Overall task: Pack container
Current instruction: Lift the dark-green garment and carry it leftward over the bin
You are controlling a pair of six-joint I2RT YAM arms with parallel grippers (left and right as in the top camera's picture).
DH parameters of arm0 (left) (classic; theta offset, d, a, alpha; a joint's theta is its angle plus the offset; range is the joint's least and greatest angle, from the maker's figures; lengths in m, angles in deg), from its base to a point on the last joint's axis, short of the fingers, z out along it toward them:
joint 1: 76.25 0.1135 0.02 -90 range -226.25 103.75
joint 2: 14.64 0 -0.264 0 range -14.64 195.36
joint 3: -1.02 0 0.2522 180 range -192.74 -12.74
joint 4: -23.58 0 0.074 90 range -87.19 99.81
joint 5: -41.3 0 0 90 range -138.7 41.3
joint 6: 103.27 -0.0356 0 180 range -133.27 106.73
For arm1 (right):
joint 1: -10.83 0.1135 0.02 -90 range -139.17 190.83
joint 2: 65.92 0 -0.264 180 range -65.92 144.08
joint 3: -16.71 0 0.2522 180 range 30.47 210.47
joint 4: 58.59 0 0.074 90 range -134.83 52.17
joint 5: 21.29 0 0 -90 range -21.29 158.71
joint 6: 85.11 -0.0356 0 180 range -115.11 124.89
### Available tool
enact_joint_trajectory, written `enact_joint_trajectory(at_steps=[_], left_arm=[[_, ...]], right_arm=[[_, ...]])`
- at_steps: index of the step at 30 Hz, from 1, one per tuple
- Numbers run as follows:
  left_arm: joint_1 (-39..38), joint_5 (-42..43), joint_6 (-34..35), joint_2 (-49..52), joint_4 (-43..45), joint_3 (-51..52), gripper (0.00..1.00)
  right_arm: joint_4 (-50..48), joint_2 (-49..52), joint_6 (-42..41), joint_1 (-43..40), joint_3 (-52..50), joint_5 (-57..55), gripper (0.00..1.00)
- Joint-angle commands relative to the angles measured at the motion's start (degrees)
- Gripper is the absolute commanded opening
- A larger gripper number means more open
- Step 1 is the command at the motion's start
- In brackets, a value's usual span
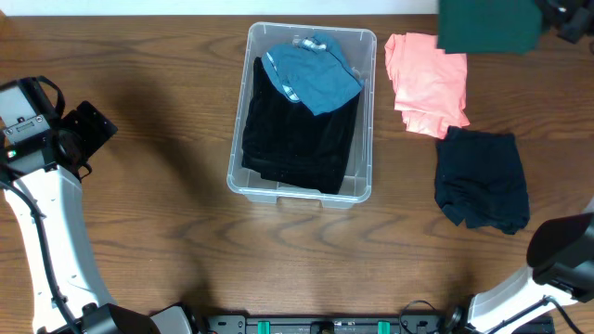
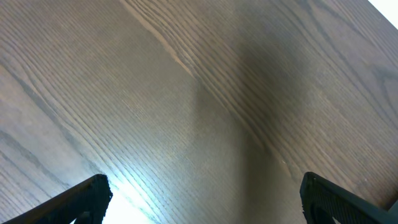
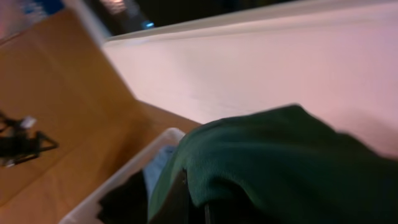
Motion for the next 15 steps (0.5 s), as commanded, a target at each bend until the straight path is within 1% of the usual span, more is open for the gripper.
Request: enact_joint_trajectory(at_steps=[1,6,8,15], left_arm=[[0.31,-0.28,-0.96,-0.72,0.02,-0.50,0.98],[0.31,-0.28,-0.96,-0.72,0.02,-0.50,0.98],[0.31,-0.28,-0.96,-0.72,0.02,-0.50,0.98],[0.31,-0.28,-0.96,-0.72,0.02,-0.50,0.98]], right_arm=[[-0.15,-2.47,-3.56,3.76,0.59,1.92,0.01],[-1.27,-3.26,-7.48,11.47,0.59,1.90,0.01],[-2.08,-3.26,-8.72,16.00,0.59,1.53,0.01],[-1.84,-3.26,-10.14,29.00,0.57,-5.68,0.01]])
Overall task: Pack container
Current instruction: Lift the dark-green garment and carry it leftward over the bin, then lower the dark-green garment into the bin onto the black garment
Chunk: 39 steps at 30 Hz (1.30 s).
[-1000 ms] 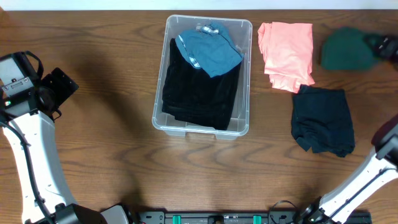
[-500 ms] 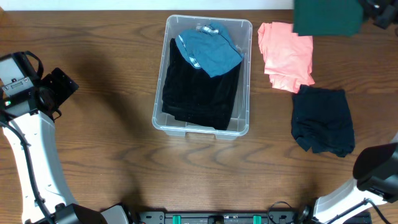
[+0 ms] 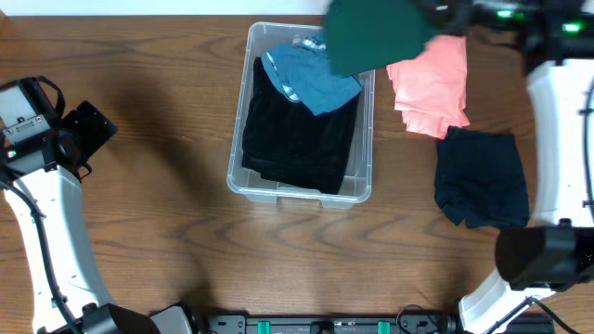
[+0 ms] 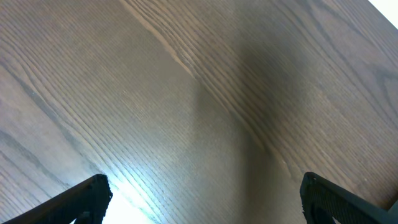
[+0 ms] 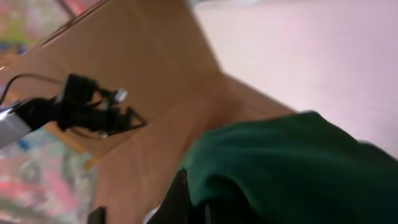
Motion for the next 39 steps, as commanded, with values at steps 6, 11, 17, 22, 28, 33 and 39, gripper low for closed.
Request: enact_joint_trajectory(at_steps=[6,11,17,22,28,33,39], left_arm=[[0.31,-0.28,-0.96,-0.72,0.02,-0.50,0.98],[0.31,-0.28,-0.96,-0.72,0.02,-0.50,0.98],[0.31,-0.28,-0.96,-0.72,0.02,-0.50,0.98],[0.31,-0.28,-0.96,-0.72,0.02,-0.50,0.98],[0.31,-0.28,-0.96,-0.72,0.02,-0.50,0.98],[0.31,-0.28,-0.96,-0.72,0.02,-0.50,0.98],[0.31,-0.28,-0.96,-0.72,0.02,-0.50,0.98]], right_arm=[[0.85,-2.19,-7.54,13.99,0.59,-12.02,0.01],[1.25,-2.19,-10.60,20.72,0.59,-12.70,0.01],[5.16,-2.19,-12.55,26.51,0.59,-14.97,0.01],[9.18,-2.54,-12.02,27.96,0.59,-17.59,0.01],[14.49,-3.74,-11.43,29.57,0.59,-21.97,0.01],[16.68,-4.44,-15.45,30.77,0.59,-29.83,0.01],[17.05,-4.42,-16.55,30.34,-0.31,-30.62,0.01]])
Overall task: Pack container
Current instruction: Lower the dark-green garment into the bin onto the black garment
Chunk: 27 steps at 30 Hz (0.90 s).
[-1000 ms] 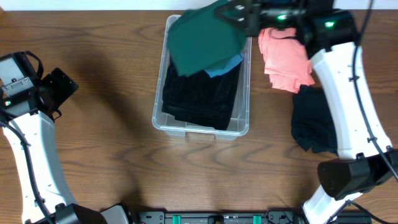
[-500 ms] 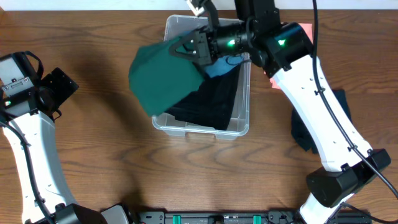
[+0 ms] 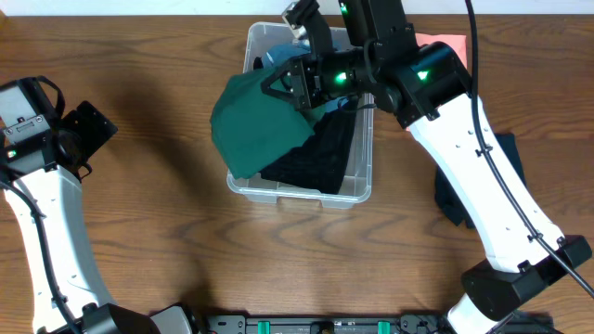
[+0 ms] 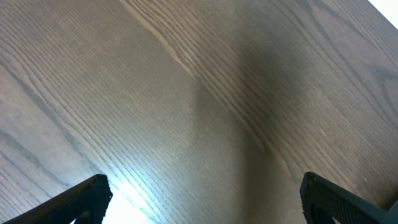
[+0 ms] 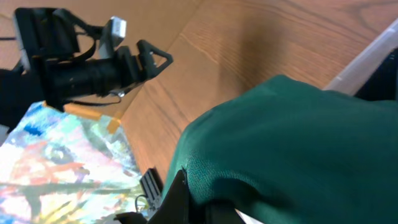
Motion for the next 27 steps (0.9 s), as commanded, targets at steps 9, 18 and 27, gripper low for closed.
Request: enact_joint_trajectory(at_steps=[9,18,27], left_arm=[[0.31,-0.28,-0.96,-0.72,0.02,-0.50,0.98],[0.31,-0.28,-0.96,-0.72,0.02,-0.50,0.98],[0.31,-0.28,-0.94,-0.72,0.02,-0.50,0.98]], right_arm=[[0.39,-1.84,-5.05,3.02,-0.37,-0.98,0.01],[2.97,-4.42,-0.39,4.90,-0.37,-7.72,0.01],[4.87,-18.71,4.07,7.61,-0.35,-29.88,0.01]])
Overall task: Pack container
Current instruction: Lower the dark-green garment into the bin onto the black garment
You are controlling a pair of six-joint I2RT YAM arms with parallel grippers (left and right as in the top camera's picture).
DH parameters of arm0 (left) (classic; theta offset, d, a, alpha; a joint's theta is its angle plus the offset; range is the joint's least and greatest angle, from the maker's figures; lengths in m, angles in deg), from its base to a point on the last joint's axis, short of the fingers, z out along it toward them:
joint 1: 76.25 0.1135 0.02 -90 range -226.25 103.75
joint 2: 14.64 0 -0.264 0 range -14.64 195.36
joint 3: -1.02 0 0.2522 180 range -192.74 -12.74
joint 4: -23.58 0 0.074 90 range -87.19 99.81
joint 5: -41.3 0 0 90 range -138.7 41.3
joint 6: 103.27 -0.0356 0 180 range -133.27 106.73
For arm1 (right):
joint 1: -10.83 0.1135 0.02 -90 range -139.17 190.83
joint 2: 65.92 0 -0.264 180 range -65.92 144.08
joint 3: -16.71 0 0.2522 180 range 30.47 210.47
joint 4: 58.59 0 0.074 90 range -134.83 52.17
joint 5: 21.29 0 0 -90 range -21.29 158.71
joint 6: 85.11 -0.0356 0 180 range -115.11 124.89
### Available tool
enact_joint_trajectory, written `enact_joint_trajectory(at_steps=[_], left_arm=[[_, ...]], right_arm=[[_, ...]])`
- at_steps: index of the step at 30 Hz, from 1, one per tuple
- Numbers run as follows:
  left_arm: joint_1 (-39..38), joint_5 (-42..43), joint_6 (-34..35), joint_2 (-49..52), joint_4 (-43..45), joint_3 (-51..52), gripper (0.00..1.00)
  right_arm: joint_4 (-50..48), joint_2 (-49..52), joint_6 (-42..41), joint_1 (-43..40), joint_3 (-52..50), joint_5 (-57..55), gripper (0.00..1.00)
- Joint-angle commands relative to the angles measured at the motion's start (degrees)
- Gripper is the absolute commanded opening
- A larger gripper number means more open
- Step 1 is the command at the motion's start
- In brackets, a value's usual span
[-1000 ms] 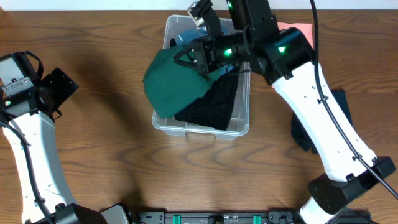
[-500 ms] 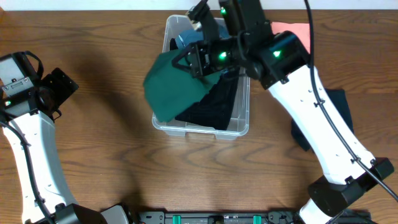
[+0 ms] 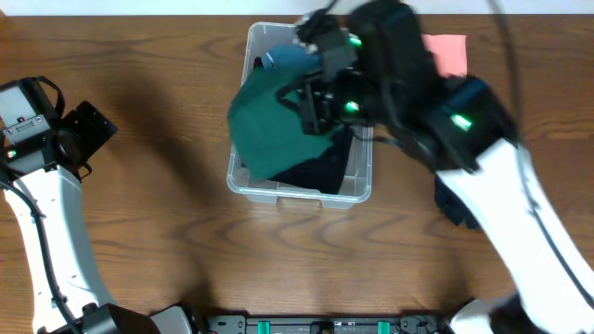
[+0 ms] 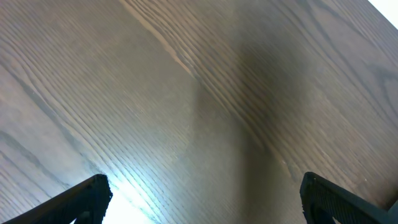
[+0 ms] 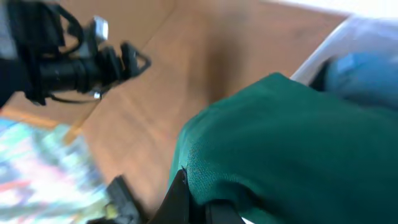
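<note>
A clear plastic container [image 3: 302, 193] stands mid-table with black fabric [image 3: 316, 169] and a blue garment [image 3: 286, 63] inside. My right gripper [image 3: 316, 109] is shut on a dark green garment [image 3: 274, 125] [image 5: 292, 143], which hangs over the container's left half. The right wrist view is filled by the green cloth bunched at the fingers [image 5: 180, 199]. My left gripper [image 4: 202, 199] stands open over bare wood at the far left, nothing between its fingers.
A pink garment [image 3: 445, 54] lies right of the container at the back, mostly covered by my right arm. A dark navy garment [image 3: 455, 204] lies at the right, partly hidden. Wooden table [image 3: 167, 232] all around.
The right arm has shifted and is blurred. The green garment now hangs slightly further right, more over the container's inside. The left arm has not moved.
The right gripper held the green garment high at the back right corner, beyond the pink garment. Then the garment was over the container's back right edge. Then it hung over the container's left wall, and now over its left half. The left arm stayed still.
</note>
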Motion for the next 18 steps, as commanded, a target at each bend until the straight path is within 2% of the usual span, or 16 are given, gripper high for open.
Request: enact_joint_trajectory(at_steps=[1,10,18], left_arm=[[0.31,-0.28,-0.98,-0.72,0.02,-0.50,0.98],[0.31,-0.28,-0.98,-0.72,0.02,-0.50,0.98],[0.31,-0.28,-0.98,-0.72,0.02,-0.50,0.98]], right_arm=[[0.02,-8.24,2.60,1.86,1.05,-11.39,0.01],[0.07,-10.19,-4.35,-1.73,-0.52,-10.78,0.01],[-14.51,-10.14,-11.52,-1.60,-10.12,-5.62,0.01]])
